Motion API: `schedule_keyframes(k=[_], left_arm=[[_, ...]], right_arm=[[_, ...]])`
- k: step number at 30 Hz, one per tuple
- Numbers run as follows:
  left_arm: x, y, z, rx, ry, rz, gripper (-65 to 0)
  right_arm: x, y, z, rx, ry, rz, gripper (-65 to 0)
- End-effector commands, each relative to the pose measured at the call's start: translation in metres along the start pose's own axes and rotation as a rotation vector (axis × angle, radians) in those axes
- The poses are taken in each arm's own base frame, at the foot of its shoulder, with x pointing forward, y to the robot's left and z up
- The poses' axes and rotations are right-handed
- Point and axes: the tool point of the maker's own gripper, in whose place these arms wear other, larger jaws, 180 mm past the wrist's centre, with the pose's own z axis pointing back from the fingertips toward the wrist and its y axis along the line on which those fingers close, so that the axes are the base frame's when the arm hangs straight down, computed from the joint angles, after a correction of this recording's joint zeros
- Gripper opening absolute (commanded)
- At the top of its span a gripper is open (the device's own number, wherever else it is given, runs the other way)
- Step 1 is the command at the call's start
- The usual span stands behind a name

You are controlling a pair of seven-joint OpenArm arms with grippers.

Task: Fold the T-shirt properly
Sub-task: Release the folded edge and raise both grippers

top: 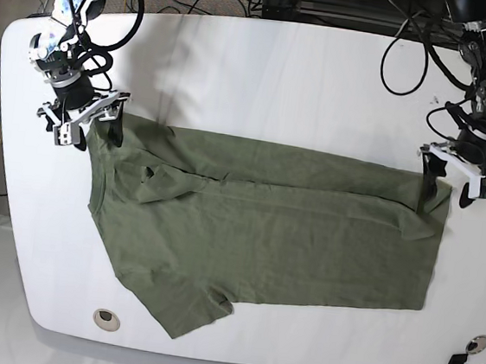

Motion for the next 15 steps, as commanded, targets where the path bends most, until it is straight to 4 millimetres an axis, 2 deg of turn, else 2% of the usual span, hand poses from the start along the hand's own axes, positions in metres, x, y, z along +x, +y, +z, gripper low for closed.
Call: schedule_keyframes(k=[1, 9, 13, 15], left_arm=[[0.016, 0.004, 0.002, 0.0, -0.052, -0.011, -19.4], [0.01, 0.003, 0.005, 0.0, -0.038, -0.011, -19.4], [0.01, 0.003, 0.005, 0.0, -0.037, -0.011, -19.4], [0.009, 0.003, 0.005, 0.0, -0.036, -0.011, -19.4]], right_arm=[[0.005, -0.006, -0.002, 0.0, -0.042, -0.015, -22.3], [-0.026, -0.009, -0.009, 0.005, -0.016, -0.098, -22.3], [-0.034, -0.017, -0.008, -0.002, 0.002, -0.105, -22.3], [-0.035, -0.031, -0.004, -0.032, -0.008, -0.114, -22.3]])
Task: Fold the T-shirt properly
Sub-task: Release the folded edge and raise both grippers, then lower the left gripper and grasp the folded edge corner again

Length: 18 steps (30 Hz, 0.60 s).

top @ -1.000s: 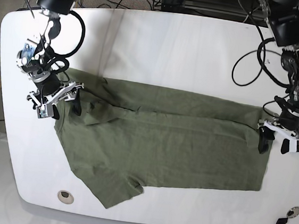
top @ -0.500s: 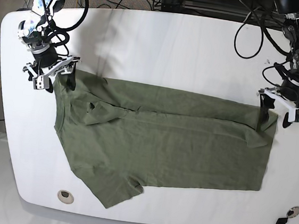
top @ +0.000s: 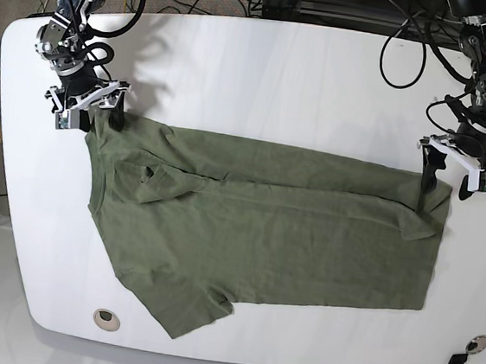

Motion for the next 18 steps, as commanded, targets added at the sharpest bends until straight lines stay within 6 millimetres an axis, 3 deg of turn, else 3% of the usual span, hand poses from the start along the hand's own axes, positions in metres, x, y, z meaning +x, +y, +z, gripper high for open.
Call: schedule_keyframes(k=[1, 8, 18], left_arm=[[0.02, 0.004, 0.001, 0.0, -0.062, -0.012, -19.4], [0.018, 0.003, 0.002, 0.0, -0.057, -0.013, -19.4], [0.02, 0.014, 0.005, 0.031, -0.066, -0.001, -19.4]], right_arm=[[0.016, -0.019, 0.007, -0.034, -0.069, -0.004, -22.3], [-0.003, -0.028, 0.005, -0.042, -0.059, -0.057, -22.3], [-0.009, -0.017, 0.0, -0.025, -0.067, -0.085, -22.5]])
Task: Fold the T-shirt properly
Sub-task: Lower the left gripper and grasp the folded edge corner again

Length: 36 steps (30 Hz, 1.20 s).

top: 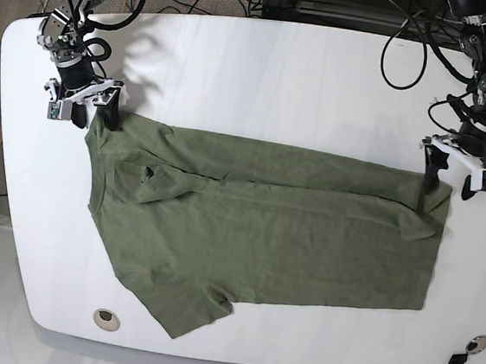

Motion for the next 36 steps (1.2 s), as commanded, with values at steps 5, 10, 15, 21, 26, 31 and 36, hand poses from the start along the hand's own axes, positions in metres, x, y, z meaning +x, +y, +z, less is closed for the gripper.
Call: schedule_keyframes(k=[5, 10, 15, 21, 26, 31, 36], left_arm=[[0.019, 0.008, 0.001, 0.016, -0.059, -0.006, -19.4], [0.019, 0.008, 0.001, 0.016, -0.059, -0.006, -19.4], [0.019, 0.009, 0.001, 0.017, -0.059, -0.004, -19.4], [0.011, 0.015, -0.007, 0.026, -0.041, 0.026, -19.4], [-0.008, 0.025, -0.021, 0.045, 0.003, 0.088, -19.4], [-0.023, 0.03, -0.034, 0.056, 0.038, 0.142, -19.4], [-0.024, 0.034, -0.039, 0.063, 0.041, 0.153, -19.4]], right_arm=[[0.003, 0.004, -0.001, 0.009, 0.001, 0.008, -22.6], [-0.001, 0.007, 0.001, 0.012, 0.011, 0.007, -28.8], [-0.006, 0.017, -0.002, 0.039, 0.025, 0.012, -48.9], [-0.005, 0.016, -0.003, 0.037, 0.024, 0.015, -65.0], [-0.006, 0.016, -0.002, 0.037, 0.027, 0.014, -65.0], [-0.006, 0.016, -0.002, 0.037, 0.027, 0.014, -65.0], [-0.006, 0.016, -0.002, 0.037, 0.027, 0.014, -65.0]])
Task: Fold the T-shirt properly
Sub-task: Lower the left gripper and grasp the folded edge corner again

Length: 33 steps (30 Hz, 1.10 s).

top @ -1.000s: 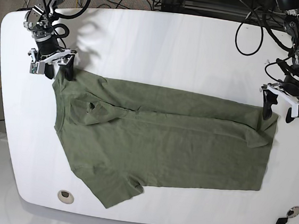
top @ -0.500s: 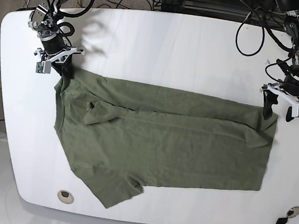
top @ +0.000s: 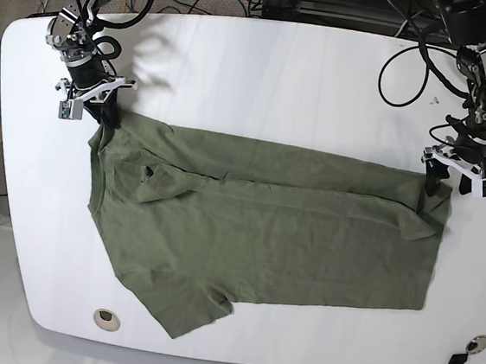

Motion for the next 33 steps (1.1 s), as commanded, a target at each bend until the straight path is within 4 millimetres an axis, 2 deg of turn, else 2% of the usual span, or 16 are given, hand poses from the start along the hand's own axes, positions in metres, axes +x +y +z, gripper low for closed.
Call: schedule_keyframes(k=[1, 5, 13, 18, 22, 24, 27, 29, 33], left_arm=[[0.023, 0.007, 0.0, 0.006, -0.057, -0.022, -19.4], [0.032, 0.008, -0.003, 0.01, -0.074, -0.026, -19.4], [0.001, 0.02, -0.018, 0.045, 0.032, -0.034, -19.6], [0.007, 0.017, -0.023, 0.04, 0.022, -0.03, -19.6], [-0.004, 0.008, -0.029, 0.014, 0.055, -0.03, -20.4], [-0.01, 0.005, -0.031, 0.006, 0.07, -0.029, -29.8], [-0.013, 0.004, -0.037, 0.003, 0.083, -0.011, -51.8], [-0.015, 0.004, -0.04, 0.004, 0.091, 0.002, -63.6], [-0.015, 0.004, -0.04, 0.004, 0.091, 0.001, -65.0]], right_arm=[[0.002, -0.004, 0.002, -0.005, 0.013, 0.028, -65.0], [0.002, -0.004, 0.002, -0.005, 0.012, 0.027, -65.0], [0.002, -0.004, 0.002, -0.005, 0.012, 0.027, -65.0], [0.002, -0.004, 0.002, -0.005, 0.012, 0.027, -65.0], [0.003, -0.004, 0.002, -0.004, 0.009, 0.026, -65.0], [0.003, -0.004, 0.002, -0.004, 0.009, 0.026, -65.0], [0.003, -0.004, 0.002, -0.004, 0.009, 0.026, -65.0], [0.004, -0.004, 0.002, -0.004, 0.007, 0.027, -65.0], [0.004, -0.003, 0.002, -0.001, 0.006, 0.029, -65.0]])
